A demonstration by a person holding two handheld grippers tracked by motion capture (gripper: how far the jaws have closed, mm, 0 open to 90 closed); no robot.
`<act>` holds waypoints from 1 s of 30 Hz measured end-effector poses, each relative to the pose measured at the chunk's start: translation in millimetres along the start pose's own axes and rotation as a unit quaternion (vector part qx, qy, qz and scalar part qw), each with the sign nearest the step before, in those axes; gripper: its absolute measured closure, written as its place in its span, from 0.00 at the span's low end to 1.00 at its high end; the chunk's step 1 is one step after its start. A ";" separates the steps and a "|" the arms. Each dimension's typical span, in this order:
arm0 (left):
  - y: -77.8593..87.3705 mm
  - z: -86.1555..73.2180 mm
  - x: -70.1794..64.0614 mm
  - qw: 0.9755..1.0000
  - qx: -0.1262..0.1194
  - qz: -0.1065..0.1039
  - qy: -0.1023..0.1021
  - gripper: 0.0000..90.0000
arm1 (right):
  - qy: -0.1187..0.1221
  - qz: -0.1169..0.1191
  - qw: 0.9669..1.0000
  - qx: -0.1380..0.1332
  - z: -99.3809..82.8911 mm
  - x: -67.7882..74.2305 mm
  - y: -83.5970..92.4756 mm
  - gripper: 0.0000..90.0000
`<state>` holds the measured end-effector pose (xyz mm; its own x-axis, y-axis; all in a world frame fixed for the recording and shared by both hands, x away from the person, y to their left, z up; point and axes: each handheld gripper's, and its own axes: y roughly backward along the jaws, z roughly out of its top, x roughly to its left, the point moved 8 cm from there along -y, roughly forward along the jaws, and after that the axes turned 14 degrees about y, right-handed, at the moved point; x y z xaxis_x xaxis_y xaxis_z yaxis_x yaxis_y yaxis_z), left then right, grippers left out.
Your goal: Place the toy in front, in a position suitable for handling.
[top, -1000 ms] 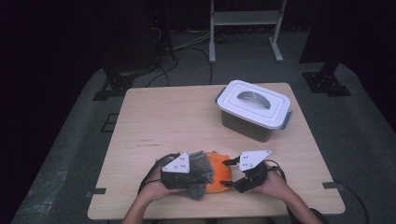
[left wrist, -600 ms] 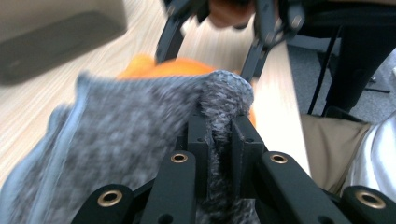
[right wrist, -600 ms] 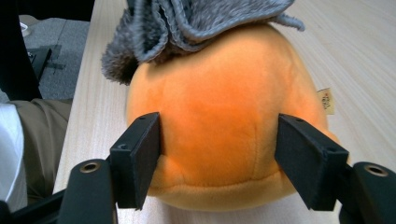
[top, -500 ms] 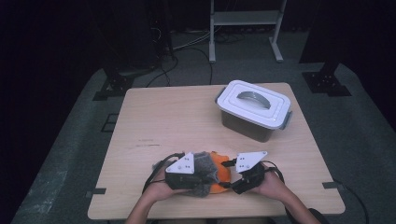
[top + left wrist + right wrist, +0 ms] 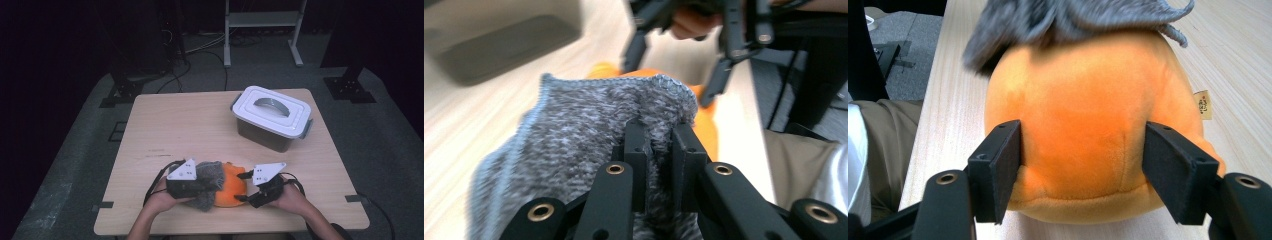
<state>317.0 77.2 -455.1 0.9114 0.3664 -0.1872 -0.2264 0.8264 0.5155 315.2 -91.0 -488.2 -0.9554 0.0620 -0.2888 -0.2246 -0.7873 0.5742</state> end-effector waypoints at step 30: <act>-4.4 0.5 -7.0 0.998 -0.014 -0.046 0.039 0.89 | 0.017 0.035 0.999 -0.026 16.9 15.0 4.7 0.42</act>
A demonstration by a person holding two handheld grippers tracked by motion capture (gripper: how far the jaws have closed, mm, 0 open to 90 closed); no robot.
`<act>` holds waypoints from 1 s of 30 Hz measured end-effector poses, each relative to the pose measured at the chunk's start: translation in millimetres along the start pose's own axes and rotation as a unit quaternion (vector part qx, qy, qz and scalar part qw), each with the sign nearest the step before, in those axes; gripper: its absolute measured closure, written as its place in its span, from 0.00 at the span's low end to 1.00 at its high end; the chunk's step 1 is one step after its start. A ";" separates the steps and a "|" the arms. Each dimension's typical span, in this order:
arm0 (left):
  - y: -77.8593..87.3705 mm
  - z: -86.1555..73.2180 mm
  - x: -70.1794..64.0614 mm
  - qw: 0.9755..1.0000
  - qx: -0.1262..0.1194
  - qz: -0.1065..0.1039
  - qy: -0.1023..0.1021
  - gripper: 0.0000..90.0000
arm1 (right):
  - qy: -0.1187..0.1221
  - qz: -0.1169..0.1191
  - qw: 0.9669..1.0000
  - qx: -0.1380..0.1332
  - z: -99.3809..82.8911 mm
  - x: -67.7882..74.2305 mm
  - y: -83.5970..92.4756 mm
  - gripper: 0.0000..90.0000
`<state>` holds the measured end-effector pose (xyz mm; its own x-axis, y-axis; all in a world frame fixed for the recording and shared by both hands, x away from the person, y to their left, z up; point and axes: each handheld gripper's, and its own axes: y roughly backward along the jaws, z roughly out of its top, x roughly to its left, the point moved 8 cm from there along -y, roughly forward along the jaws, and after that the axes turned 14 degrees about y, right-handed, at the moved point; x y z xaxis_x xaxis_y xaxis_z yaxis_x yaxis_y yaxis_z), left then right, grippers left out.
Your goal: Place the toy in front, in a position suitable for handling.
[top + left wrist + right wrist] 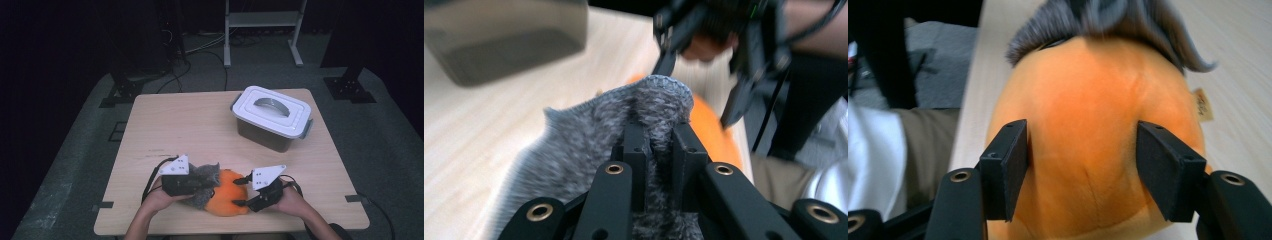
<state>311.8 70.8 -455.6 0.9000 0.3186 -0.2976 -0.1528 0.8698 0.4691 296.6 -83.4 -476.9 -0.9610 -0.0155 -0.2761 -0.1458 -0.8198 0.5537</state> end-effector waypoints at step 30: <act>1.1 8.3 -19.2 0.999 0.011 -0.042 -0.010 0.88 | -0.013 -0.029 0.999 0.004 -0.1 -6.5 -3.3 0.42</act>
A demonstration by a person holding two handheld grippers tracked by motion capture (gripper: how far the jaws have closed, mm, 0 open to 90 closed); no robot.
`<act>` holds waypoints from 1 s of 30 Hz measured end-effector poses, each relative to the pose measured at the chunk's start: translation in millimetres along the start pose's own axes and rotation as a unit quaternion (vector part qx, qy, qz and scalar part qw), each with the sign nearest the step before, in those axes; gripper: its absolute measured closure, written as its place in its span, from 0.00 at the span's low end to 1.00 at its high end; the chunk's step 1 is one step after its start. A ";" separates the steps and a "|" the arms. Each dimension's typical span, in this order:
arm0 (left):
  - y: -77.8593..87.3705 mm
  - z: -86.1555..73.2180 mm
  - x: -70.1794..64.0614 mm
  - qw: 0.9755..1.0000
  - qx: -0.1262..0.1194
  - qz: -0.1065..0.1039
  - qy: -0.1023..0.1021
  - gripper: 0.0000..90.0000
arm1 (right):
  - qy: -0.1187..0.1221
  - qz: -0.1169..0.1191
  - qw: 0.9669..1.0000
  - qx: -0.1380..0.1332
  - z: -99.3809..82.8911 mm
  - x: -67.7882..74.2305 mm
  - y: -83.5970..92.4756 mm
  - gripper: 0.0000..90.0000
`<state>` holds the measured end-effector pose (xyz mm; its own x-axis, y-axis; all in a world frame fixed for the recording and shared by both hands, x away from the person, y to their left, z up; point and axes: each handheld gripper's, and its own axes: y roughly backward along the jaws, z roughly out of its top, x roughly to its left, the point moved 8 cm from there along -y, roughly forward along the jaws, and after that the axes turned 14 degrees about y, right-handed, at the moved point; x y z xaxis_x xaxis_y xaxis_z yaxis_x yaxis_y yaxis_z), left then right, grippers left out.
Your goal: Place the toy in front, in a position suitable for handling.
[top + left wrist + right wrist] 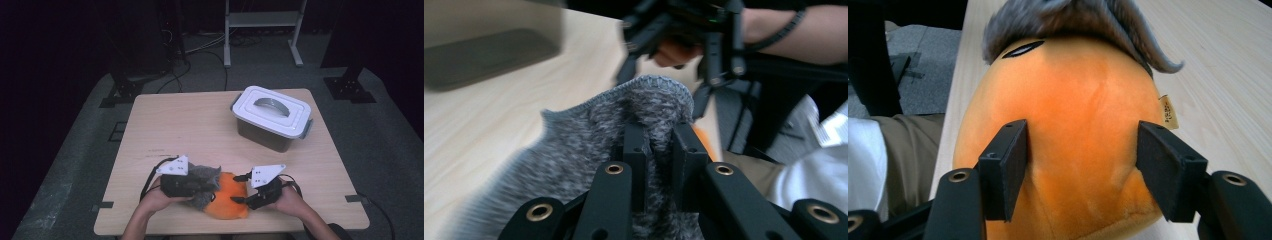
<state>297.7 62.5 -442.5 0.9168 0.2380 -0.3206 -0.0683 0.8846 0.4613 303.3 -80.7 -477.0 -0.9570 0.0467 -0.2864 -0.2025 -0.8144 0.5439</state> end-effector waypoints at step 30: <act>-9.1 -3.6 8.6 0.997 0.048 0.054 -0.017 0.87 | -0.016 -0.004 1.000 0.016 -3.0 -1.5 -5.9 0.36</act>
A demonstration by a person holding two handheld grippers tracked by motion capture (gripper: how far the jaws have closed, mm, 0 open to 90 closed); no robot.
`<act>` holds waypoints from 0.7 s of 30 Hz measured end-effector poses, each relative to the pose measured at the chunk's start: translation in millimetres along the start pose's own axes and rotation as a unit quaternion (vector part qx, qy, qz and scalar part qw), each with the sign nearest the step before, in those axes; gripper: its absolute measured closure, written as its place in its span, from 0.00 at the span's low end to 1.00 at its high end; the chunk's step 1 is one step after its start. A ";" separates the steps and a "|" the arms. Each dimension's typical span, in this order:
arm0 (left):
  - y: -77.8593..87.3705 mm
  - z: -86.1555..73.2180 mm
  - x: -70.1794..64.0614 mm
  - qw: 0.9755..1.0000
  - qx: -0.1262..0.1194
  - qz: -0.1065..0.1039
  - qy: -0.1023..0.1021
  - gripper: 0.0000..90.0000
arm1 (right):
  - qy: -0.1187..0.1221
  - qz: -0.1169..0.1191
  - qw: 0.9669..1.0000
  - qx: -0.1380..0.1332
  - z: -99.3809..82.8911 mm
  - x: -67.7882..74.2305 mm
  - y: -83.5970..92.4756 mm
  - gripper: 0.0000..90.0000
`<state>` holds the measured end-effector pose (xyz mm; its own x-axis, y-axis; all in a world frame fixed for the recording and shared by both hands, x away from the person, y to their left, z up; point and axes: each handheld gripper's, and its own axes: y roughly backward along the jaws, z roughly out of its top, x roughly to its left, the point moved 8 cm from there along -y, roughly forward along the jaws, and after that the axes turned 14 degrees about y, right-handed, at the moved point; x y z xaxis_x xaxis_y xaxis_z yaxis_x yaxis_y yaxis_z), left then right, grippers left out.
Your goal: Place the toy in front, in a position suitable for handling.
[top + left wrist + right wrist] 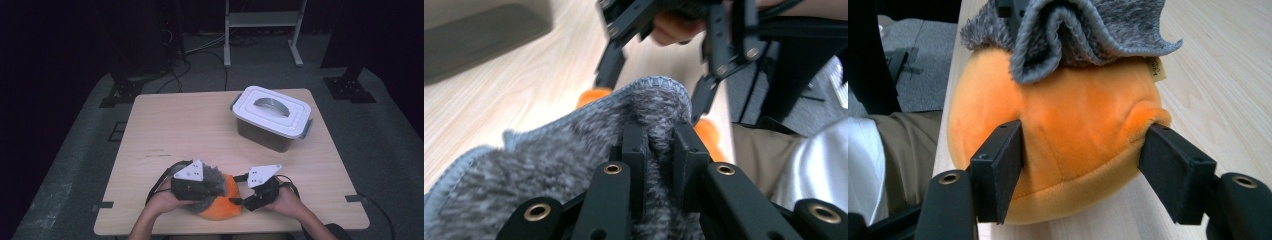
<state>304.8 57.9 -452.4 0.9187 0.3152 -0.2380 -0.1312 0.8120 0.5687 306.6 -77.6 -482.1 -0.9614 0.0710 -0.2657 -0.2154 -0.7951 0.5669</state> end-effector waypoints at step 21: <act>14.0 -10.2 3.5 1.000 0.021 0.017 -0.009 0.87 | 0.003 0.004 0.999 -0.032 17.2 -4.2 -5.6 0.51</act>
<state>302.3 75.3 -453.3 0.9207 0.3326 -0.2045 -0.1464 0.7797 0.6088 308.9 -63.1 -470.8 -0.9620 0.0612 -0.2661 -0.1963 -0.8323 0.5184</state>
